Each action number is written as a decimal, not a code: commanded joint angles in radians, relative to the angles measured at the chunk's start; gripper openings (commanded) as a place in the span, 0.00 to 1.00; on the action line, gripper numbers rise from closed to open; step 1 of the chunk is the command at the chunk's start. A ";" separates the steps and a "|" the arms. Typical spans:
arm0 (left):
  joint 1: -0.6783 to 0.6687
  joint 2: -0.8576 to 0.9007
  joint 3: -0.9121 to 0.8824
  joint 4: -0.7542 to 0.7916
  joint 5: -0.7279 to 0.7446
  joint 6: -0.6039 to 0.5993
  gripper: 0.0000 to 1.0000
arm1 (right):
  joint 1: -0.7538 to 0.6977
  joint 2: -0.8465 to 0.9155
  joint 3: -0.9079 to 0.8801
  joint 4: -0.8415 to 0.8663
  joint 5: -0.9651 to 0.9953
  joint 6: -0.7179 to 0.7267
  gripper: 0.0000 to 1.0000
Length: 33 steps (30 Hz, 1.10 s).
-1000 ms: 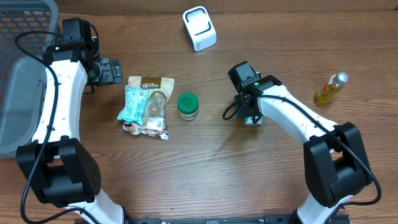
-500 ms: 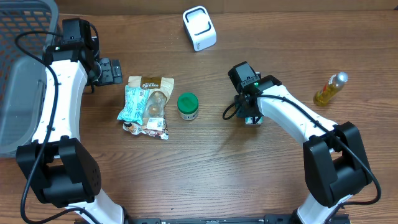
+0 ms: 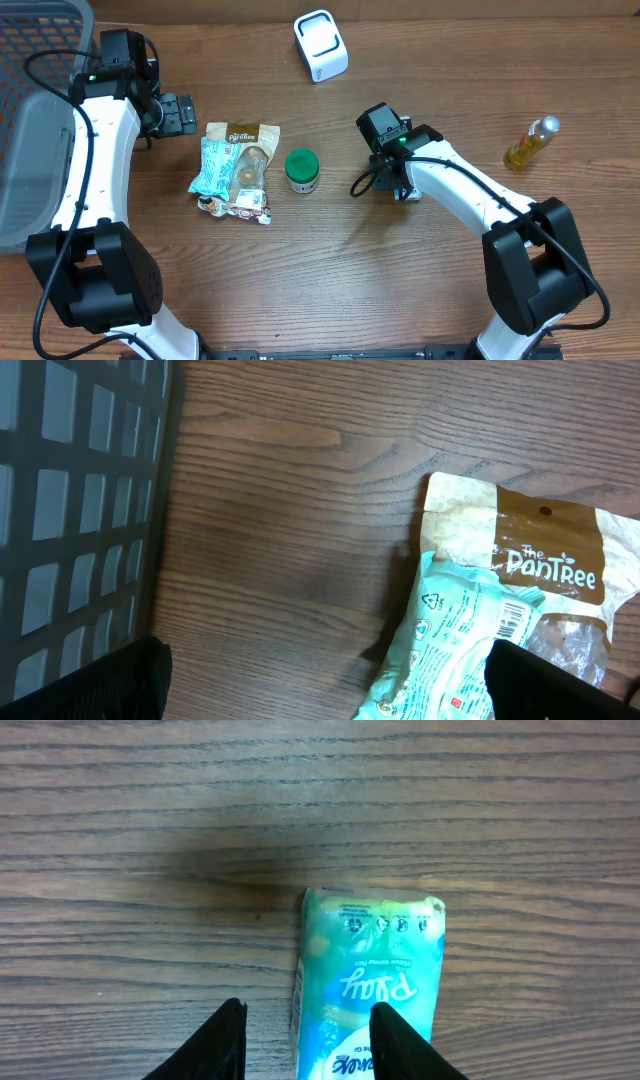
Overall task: Scan the item barcode
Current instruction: 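Lift the teal packet with the right gripper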
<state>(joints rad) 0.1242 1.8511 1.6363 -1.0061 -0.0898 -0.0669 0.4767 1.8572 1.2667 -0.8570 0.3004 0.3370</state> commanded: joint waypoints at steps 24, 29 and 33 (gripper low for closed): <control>-0.007 -0.019 0.018 0.000 0.005 0.019 1.00 | -0.001 0.108 -0.006 0.019 0.065 0.034 0.21; -0.007 -0.019 0.018 0.000 0.005 0.019 1.00 | -0.001 0.109 -0.005 0.024 0.051 0.034 0.08; -0.007 -0.019 0.018 0.000 0.005 0.019 1.00 | -0.002 0.093 0.030 -0.011 -0.002 0.034 0.04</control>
<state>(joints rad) 0.1242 1.8511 1.6363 -1.0061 -0.0898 -0.0669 0.4770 1.9572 1.2705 -0.8467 0.3637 0.3664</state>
